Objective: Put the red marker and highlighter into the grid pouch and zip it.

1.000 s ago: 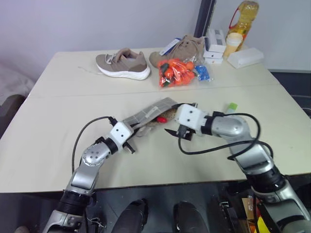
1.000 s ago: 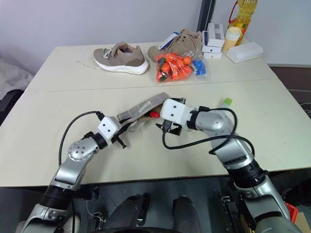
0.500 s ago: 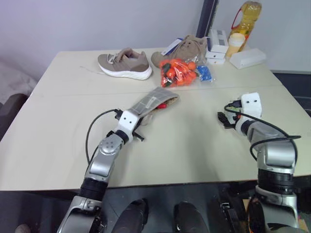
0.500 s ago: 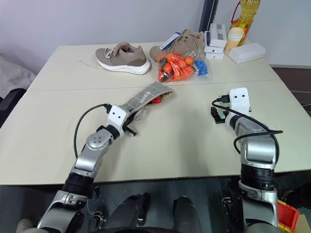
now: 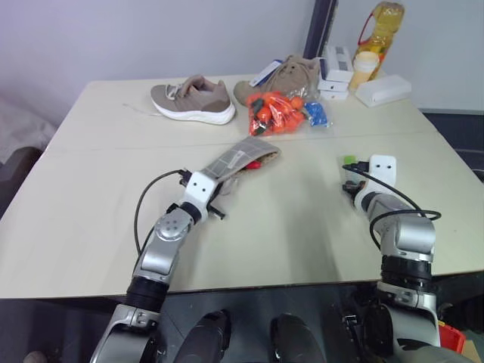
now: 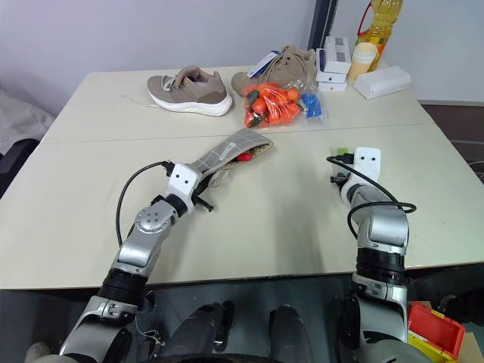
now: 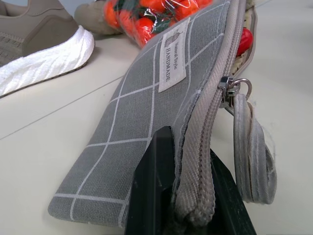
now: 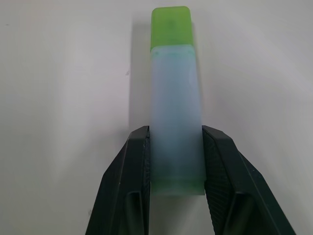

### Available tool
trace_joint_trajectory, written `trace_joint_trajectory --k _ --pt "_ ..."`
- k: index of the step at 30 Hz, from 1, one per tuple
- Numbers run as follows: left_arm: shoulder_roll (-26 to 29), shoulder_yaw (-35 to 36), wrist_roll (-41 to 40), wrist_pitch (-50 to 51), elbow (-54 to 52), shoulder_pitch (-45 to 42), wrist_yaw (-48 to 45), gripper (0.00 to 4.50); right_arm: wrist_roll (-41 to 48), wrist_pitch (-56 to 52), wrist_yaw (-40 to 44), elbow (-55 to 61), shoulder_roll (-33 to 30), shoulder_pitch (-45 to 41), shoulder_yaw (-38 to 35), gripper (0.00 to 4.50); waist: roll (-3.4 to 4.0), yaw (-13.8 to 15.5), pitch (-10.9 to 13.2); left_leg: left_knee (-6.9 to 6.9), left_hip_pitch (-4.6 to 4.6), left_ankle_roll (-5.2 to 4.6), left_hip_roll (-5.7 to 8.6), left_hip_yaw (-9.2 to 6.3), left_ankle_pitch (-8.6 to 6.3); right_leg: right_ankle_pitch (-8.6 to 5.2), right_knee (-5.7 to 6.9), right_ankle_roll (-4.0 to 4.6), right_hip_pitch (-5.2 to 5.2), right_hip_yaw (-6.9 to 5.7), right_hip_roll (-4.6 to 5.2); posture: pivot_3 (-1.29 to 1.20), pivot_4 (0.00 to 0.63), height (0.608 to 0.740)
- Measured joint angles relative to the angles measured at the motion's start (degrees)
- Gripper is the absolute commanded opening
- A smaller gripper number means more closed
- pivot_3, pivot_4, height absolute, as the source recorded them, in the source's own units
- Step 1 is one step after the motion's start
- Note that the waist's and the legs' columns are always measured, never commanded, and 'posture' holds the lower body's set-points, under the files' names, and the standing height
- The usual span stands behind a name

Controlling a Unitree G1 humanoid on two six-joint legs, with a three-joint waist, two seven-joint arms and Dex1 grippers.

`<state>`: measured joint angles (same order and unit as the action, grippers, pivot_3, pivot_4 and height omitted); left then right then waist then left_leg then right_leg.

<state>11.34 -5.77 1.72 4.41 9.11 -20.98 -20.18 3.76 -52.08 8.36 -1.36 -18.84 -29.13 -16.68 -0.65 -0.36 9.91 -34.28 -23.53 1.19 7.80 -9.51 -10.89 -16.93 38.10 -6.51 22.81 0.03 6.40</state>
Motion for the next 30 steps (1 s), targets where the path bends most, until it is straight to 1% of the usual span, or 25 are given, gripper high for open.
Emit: trace_joint_trajectory --k 4,8,10,12,30 --pt "0.43 0.95 -1.34 -0.08 -0.11 -0.03 -0.33 0.00 -1.35 6.52 7.79 3.26 -6.63 0.67 9.92 0.89 0.00 -0.62 0.00 0.01 0.00 0.00 -0.01 0.01 0.00 -0.01 -0.01 -0.01 0.01 -0.01 -0.01 0.00 0.150 0.740" --pt "1.38 2.42 -3.20 -0.44 -0.15 -0.28 -1.47 0.00 -1.01 14.63 19.43 11.88 -13.16 2.50 19.13 0.89 -0.01 -0.60 0.00 0.01 0.00 -0.01 -0.03 0.01 -0.01 -0.02 -0.03 -0.03 -0.01 -0.03 -0.02 0.00 0.150 0.740" --pt "2.11 2.78 -3.66 -0.97 -0.14 -0.55 -2.19 0.00 -0.15 16.20 23.81 15.75 -14.12 3.38 22.36 0.89 -0.05 -0.51 0.01 -0.01 0.00 -0.01 -0.03 -0.02 -0.01 -0.02 -0.05 -0.03 -0.04 -0.06 -0.02 0.00 0.150 0.740" --pt "2.16 3.00 -3.76 -1.22 -0.14 -1.03 -2.51 0.00 -0.03 16.43 26.10 17.41 -14.18 3.69 24.61 0.89 -0.05 -0.32 0.02 -0.06 -0.01 -0.01 -0.01 -0.02 -0.01 -0.01 -0.05 -0.04 -0.06 -0.06 0.00 0.00 0.150 0.740" --pt "2.25 2.32 -4.79 -1.45 -1.39 -0.02 -5.72 0.00 -0.82 15.67 29.33 18.16 -14.12 3.13 28.94 0.89 -0.07 -0.24 0.03 -0.08 -0.02 -0.02 0.02 -0.05 -0.02 0.00 -0.06 -0.05 -0.05 -0.05 0.03 0.00 0.150 0.740"
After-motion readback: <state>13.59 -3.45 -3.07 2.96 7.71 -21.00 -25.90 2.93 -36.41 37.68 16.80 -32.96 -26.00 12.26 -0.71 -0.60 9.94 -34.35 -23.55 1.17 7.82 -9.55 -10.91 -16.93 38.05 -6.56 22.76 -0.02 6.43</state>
